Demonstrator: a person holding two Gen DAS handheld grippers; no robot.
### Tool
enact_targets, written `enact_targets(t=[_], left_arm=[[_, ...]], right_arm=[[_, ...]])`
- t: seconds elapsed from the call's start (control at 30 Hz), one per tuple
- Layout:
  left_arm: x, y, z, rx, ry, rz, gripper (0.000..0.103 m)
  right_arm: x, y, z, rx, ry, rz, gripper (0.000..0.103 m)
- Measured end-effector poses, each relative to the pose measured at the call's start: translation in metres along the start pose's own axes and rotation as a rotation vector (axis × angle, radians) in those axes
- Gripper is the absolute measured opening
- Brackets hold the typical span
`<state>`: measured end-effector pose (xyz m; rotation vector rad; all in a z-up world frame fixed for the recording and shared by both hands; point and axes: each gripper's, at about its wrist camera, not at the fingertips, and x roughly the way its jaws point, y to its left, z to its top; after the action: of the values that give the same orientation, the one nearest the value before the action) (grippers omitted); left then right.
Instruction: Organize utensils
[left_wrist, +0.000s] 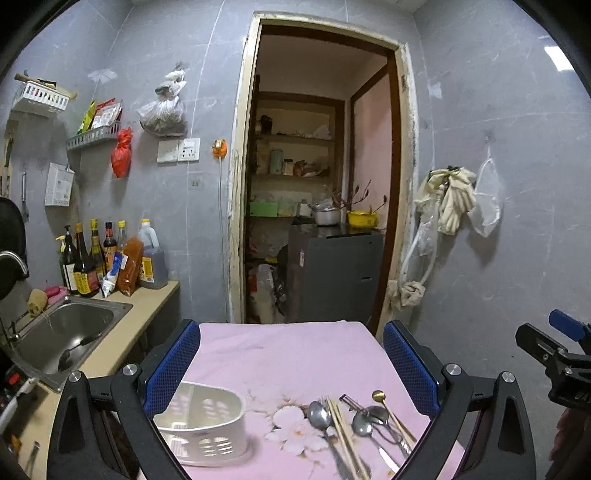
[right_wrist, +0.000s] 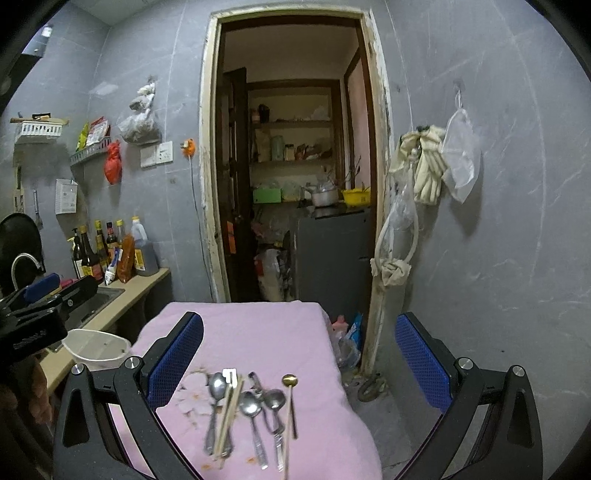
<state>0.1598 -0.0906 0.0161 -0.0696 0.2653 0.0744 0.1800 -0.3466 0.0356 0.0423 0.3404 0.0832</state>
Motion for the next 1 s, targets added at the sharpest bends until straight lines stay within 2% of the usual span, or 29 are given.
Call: enact_targets(t=[0.27,0.57,0.63,0.7,0.87,0.9,0.97,1.0], left_arm=[[0.058,-0.038,-0.015,0.004,0.077,0.054,0.1],[0.132,-0.058,-0.058,-0.026,0.244,0.063,0.1],[0.148,-0.058,-0.069,-0.026,0.282,0.065,0.097],[0.164,-0.058,-0.08,-0.022,0.325,0.067,0.09],[0.19,-0.05,-0.106,-0.027,0.42,0.086,0.069],[0.196,-0.048,-0.112,-0.042,0.455,0.084,0.065],[0.202,-0.043,-0.119,-0.069,0.496,0.079,0.054],[0.205,-0.041,-0.124,-0.084,0.514,0.075,0.052]], right_arm=[[0.083,-0.039,-0.016,-0.038,0.068,0.093,0.102],[0.169,-0.071,-0.067,-0.003,0.223,0.202,0.1],[0.187,-0.072,-0.077,0.006,0.26,0.231,0.085],[0.206,-0.07,-0.089,0.005,0.303,0.258,0.073],[0.252,-0.057,-0.117,-0.005,0.411,0.344,0.051],[0.261,-0.053,-0.123,-0.005,0.436,0.361,0.044],[0.277,-0.044,-0.135,-0.012,0.487,0.397,0.039],[0.282,-0.041,-0.139,-0.019,0.498,0.411,0.039]])
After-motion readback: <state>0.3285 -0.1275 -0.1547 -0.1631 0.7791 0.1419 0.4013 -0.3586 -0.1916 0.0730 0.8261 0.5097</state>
